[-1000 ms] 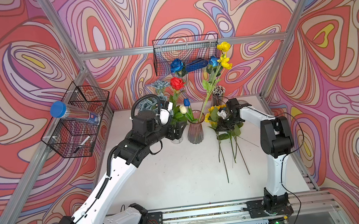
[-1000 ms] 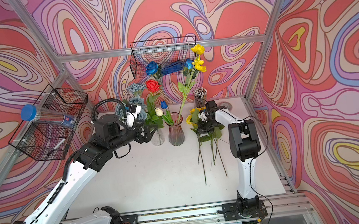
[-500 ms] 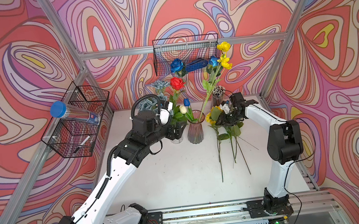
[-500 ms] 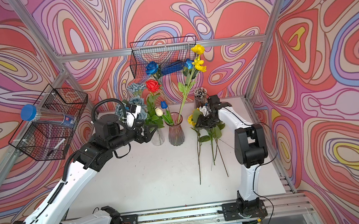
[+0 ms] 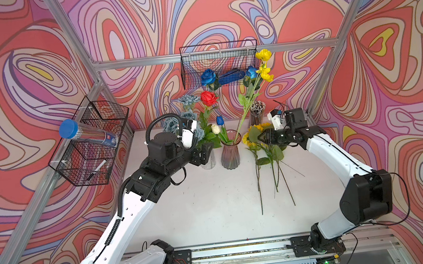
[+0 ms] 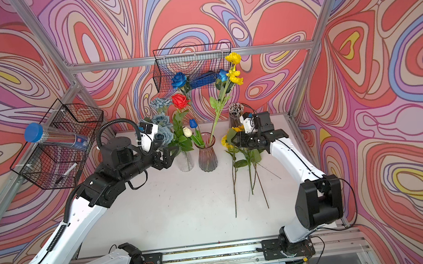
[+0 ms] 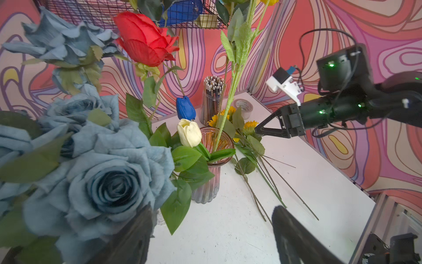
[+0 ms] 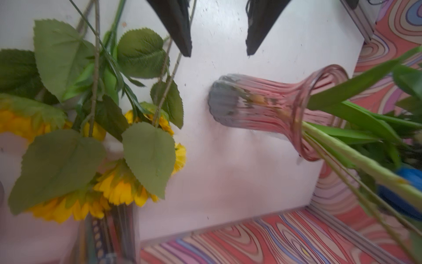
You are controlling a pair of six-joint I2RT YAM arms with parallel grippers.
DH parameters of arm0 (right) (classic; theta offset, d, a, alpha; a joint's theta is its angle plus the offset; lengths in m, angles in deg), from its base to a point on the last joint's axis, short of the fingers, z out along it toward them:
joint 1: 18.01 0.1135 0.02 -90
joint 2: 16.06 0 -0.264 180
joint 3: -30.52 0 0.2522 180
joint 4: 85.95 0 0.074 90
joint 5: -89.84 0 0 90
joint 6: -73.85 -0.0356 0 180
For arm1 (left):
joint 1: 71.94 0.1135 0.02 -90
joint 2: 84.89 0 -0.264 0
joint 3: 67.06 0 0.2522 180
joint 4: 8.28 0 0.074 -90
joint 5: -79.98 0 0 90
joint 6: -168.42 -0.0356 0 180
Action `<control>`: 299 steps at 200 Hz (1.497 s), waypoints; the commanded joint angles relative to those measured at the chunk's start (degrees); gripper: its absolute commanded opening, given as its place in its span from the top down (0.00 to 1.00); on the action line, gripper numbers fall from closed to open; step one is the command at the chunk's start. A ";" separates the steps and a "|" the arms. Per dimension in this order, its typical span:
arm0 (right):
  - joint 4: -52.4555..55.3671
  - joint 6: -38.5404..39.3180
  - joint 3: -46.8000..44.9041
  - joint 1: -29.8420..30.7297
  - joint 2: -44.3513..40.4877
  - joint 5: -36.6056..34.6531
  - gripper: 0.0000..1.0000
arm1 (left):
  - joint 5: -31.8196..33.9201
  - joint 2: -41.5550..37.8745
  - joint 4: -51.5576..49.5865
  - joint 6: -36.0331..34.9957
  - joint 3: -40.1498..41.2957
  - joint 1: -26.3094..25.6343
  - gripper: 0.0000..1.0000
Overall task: Pick out yellow flowers from the vase
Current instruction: Pick up the flower from the vase.
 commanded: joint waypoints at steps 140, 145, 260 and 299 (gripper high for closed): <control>-54.01 -9.59 -9.62 6.25 2.90 12.62 0.54 | 0.04 -6.29 -5.13 -0.14 7.05 9.94 0.17; -54.06 -9.50 -9.45 6.39 3.17 12.53 0.54 | -0.36 -6.33 -4.89 0.02 7.19 10.10 0.17; -52.13 -6.99 -7.36 7.22 4.25 8.26 0.56 | -3.71 -7.04 -2.81 0.84 8.47 12.02 0.17; -47.64 -4.05 -7.39 7.31 2.58 3.92 0.56 | -5.10 -6.60 -2.28 1.44 8.63 12.53 0.17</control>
